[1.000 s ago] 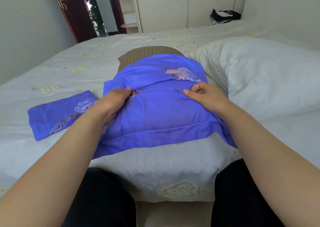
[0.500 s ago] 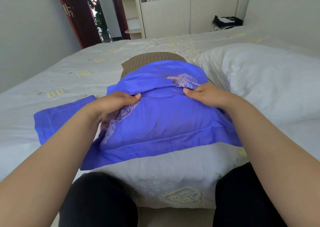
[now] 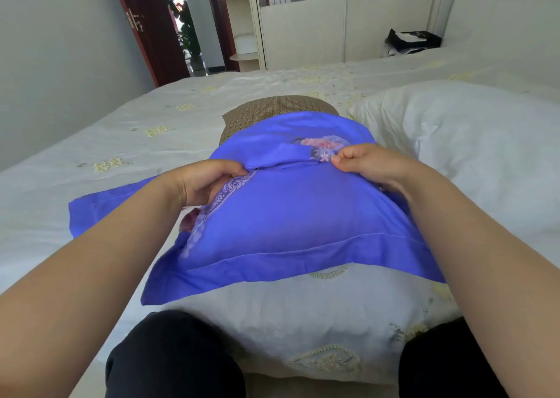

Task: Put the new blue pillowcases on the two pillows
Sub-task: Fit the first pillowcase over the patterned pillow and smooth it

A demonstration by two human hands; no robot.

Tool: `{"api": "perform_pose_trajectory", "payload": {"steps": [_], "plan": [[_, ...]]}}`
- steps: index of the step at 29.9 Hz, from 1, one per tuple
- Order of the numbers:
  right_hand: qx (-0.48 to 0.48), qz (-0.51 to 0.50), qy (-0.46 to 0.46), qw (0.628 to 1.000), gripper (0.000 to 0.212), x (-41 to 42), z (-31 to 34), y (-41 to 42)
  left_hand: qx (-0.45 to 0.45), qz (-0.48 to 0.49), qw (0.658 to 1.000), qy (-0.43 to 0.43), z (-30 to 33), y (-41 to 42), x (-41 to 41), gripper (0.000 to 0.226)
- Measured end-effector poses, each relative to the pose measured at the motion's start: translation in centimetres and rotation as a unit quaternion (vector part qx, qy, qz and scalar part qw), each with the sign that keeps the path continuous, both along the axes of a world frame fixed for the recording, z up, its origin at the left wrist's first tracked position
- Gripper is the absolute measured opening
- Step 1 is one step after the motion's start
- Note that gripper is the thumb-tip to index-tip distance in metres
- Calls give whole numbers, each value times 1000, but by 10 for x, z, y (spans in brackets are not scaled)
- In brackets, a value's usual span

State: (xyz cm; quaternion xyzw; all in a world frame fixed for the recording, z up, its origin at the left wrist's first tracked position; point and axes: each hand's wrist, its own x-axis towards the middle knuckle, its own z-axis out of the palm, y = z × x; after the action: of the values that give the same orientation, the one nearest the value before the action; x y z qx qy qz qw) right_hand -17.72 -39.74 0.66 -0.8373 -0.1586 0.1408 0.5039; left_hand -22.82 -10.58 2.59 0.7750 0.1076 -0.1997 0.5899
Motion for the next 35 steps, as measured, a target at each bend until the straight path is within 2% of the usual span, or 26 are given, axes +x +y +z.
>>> {"api": "perform_pose_trajectory", "payload": {"steps": [3, 5, 7, 8, 10, 12, 13, 14, 16, 19, 21, 23, 24, 26, 27, 28, 30, 32, 33, 34, 35], "plan": [[-45, -25, -108, 993, 32, 5, -5, 9, -43, 50, 995, -81, 1, 1, 6, 16], [-65, -20, -139, 988, 32, 5, -4, 10, 10, 16, 993, -116, 0, 9, 5, 17], [-106, 9, -167, 980, 35, 3, -3, 8, 120, -44, 981, -143, 2, 17, 4, 15], [-121, 23, -187, 975, 34, 2, -2, 7, 200, -65, 963, -167, 3, 19, 5, 16], [-136, 25, -234, 962, 30, 1, -5, 8, 338, -55, 905, -252, 3, 17, 9, 17], [-140, -44, -276, 950, 28, -2, -10, 13, 388, 0, 852, -351, -1, 6, 14, 19], [-149, -89, -297, 939, 29, -4, -12, 17, 383, 28, 844, -375, -3, 1, 17, 17], [-165, -120, -310, 929, 32, -4, -14, 20, 371, 50, 846, -379, -6, -2, 21, 14], [-181, -143, -299, 926, 32, -1, -14, 21, 342, 43, 872, -348, -13, -5, 29, 15], [-138, -105, -202, 964, 35, 12, -13, 12, 198, -25, 949, -246, -24, -3, 32, 21], [-86, -93, -133, 983, 38, 20, -17, 8, 124, -25, 973, -191, -27, 1, 32, 30], [-18, -94, -89, 991, 44, 27, -23, 4, 143, -17, 975, -166, -22, 7, 35, 47], [7, -93, -67, 993, 49, 31, -25, 1, 190, -20, 968, -162, -18, 13, 34, 55], [40, -91, -2, 995, 50, 35, -26, -9, 295, -17, 942, -159, -15, 31, 31, 56], [55, -85, 34, 994, 48, 35, -27, -15, 309, -17, 939, -148, -17, 42, 27, 54], [64, -75, 60, 993, 45, 35, -27, -19, 285, -19, 949, -135, -23, 50, 22, 52], [59, -60, 60, 995, 42, 37, -27, -20, 203, -22, 967, -153, -34, 55, 12, 44], [21, -84, -7, 996, 42, 39, -25, -8, 109, -7, 970, -219, -34, 50, 4, 44], [-2, -110, -54, 992, 42, 40, -24, -2, 61, 6, 973, -223, -32, 46, 3, 53], [-16, -142, -94, 985, 41, 43, -26, 2, 57, 3, 975, -213, -31, 44, 4, 61], [-19, -170, -126, 977, 40, 45, -28, 4, 95, -12, 973, -210, -30, 40, 4, 61]]}}
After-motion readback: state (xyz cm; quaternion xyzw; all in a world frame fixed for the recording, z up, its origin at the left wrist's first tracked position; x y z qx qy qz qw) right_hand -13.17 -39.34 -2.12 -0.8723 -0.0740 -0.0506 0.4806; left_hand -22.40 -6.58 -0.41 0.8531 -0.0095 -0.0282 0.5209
